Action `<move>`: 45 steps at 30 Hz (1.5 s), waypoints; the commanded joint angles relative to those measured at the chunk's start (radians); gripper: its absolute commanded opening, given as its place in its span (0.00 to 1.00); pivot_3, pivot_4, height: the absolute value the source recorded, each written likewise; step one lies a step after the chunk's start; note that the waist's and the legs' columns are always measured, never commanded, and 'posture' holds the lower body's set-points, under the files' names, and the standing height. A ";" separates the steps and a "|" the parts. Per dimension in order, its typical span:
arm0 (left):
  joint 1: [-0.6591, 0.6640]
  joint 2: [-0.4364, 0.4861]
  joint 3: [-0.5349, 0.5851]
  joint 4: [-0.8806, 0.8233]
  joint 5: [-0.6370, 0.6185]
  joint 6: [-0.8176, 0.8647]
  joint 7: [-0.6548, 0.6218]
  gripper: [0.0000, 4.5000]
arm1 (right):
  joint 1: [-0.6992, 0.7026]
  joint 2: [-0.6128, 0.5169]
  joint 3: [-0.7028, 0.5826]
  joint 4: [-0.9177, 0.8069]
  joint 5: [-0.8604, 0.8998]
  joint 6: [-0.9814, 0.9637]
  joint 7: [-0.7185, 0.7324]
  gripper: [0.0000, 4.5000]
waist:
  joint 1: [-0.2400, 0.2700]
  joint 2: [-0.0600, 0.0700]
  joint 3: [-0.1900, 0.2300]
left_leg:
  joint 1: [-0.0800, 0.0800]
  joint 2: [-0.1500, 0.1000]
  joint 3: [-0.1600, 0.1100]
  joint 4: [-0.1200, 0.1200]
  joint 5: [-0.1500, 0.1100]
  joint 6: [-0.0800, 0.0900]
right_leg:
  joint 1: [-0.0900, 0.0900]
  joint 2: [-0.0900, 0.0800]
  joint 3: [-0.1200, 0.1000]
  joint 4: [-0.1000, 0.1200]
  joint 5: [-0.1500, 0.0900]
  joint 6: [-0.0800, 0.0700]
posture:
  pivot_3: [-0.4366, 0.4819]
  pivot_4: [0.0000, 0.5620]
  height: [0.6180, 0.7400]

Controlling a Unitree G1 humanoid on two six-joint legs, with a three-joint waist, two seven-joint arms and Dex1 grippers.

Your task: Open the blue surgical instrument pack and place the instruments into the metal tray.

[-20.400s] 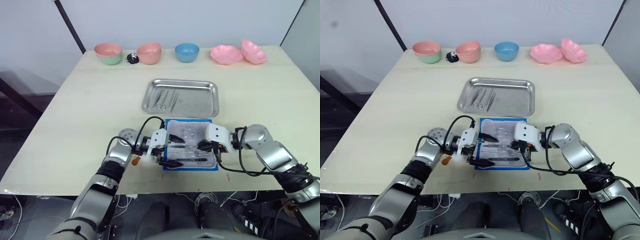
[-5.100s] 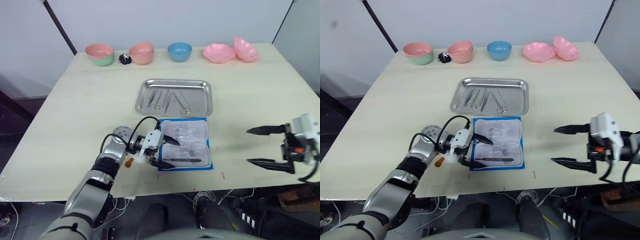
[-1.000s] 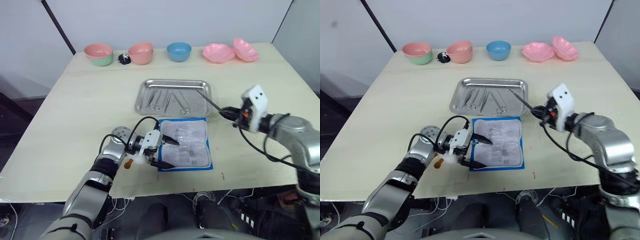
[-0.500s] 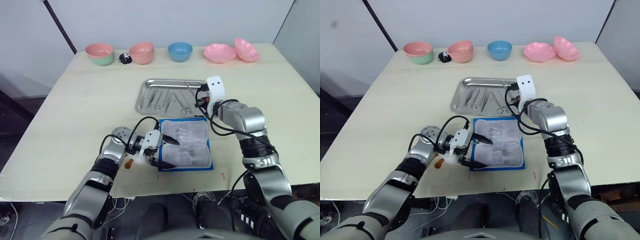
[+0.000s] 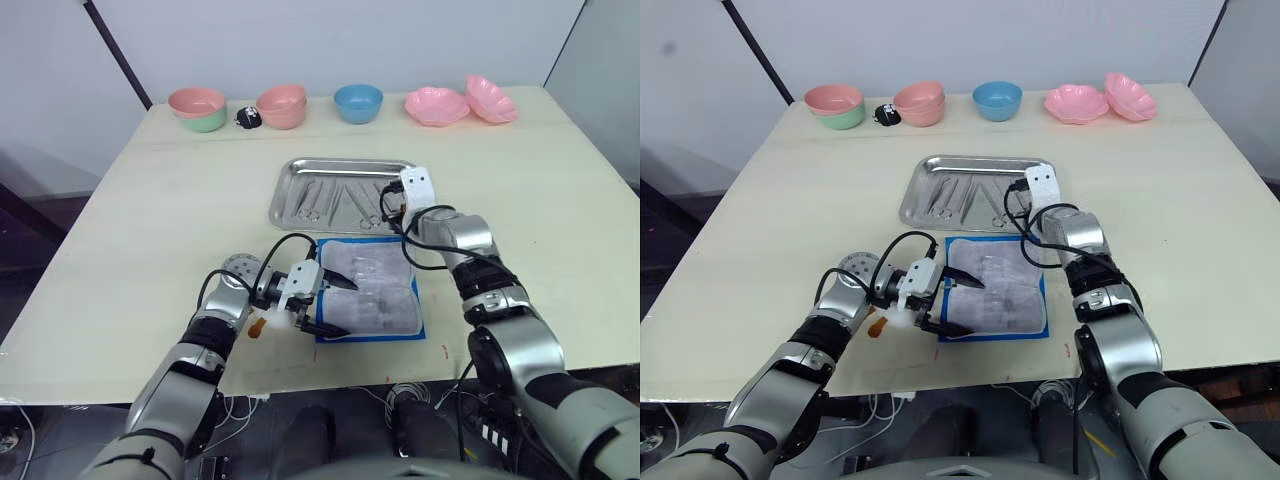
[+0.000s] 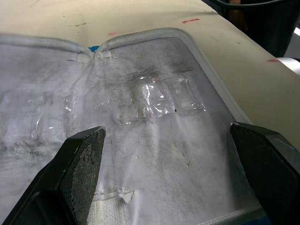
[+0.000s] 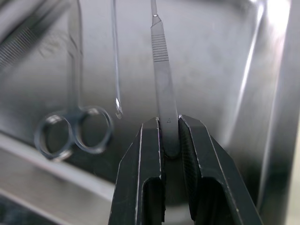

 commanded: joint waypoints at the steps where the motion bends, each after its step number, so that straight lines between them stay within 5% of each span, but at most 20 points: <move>1: 0.064 0.031 -0.045 0.076 0.097 0.013 0.023 1.00 | -0.050 0.001 -0.011 0.017 -0.010 -0.040 0.004 0.01 | -0.001 0.000 0.000 | 0.000 0.000 0.000 0.000 0.000 0.000 | 0.000 0.000 0.000 0.000 0.000 0.000 | 0.48 0.27 1.00; 2: 0.063 0.031 -0.045 0.077 0.098 0.014 0.023 1.00 | -0.053 0.000 -0.008 0.024 -0.012 -0.045 0.012 0.01 | -0.001 0.000 0.000 | 0.000 0.000 0.000 0.000 0.000 0.000 | 0.000 0.000 0.000 0.000 0.000 0.000 | 0.48 0.27 1.00; 5: 0.060 0.031 -0.044 0.078 0.098 0.015 0.024 1.00 | -0.057 -0.003 -0.012 0.013 -0.010 -0.053 0.029 0.27 | -0.001 0.000 0.000 | 0.000 0.000 0.000 0.000 0.000 0.000 | 0.000 0.000 0.000 0.000 0.000 0.000 | 0.48 0.27 1.00; 6: 0.060 0.031 -0.043 0.079 0.098 0.016 0.024 1.00 | -0.058 -0.003 -0.014 0.006 -0.010 -0.054 0.031 0.44 | -0.001 0.000 0.000 | 0.000 0.000 0.000 0.000 0.000 0.000 | 0.000 0.000 0.000 0.000 0.000 0.000 | 0.48 0.27 1.00; 9: 0.057 0.033 -0.042 0.080 0.098 0.015 0.022 1.00 | -0.061 -0.016 -0.005 -0.049 -0.014 -0.059 0.051 0.57 | -0.001 0.000 0.000 | 0.000 0.000 0.000 0.000 0.000 0.000 | 0.000 0.000 0.000 0.000 0.000 0.000 | 0.48 0.27 1.00; 14: 0.051 0.033 -0.032 0.063 0.082 0.023 0.015 1.00 | -0.052 -0.044 0.010 -0.189 -0.003 -0.045 0.114 0.97 | -0.001 0.001 0.001 | -0.001 0.000 0.000 0.000 0.000 0.000 | -0.001 0.000 0.000 0.000 0.000 0.000 | 0.48 0.27 1.00; 25: 0.022 0.015 0.088 -0.092 -0.098 0.171 -0.012 1.00 | 0.192 -0.143 -0.008 -0.503 0.078 -0.346 0.380 0.99 | 0.000 -0.006 0.009 | -0.007 0.000 0.000 0.000 0.000 0.000 | -0.006 0.000 0.000 -0.001 0.000 0.001 | 0.48 0.27 1.00; 30: 0.036 0.038 0.150 -0.258 -0.184 0.306 0.011 1.00 | 0.333 -0.212 -0.023 -0.603 0.098 -0.499 0.480 0.99 | 0.000 -0.010 0.019 | -0.021 0.000 0.000 0.001 0.000 0.000 | -0.020 0.000 0.000 0.002 0.001 0.000 | 0.48 0.27 1.00; 45: 0.201 0.238 0.430 -0.438 -0.270 0.470 0.208 1.00 | 0.881 -0.441 -0.275 -0.901 0.464 -0.473 0.808 0.99 | 0.008 -0.022 0.042 | -0.025 0.000 0.000 0.001 0.000 0.000 | -0.021 -0.003 -0.001 -0.002 0.002 -0.002 | 0.48 0.27 1.00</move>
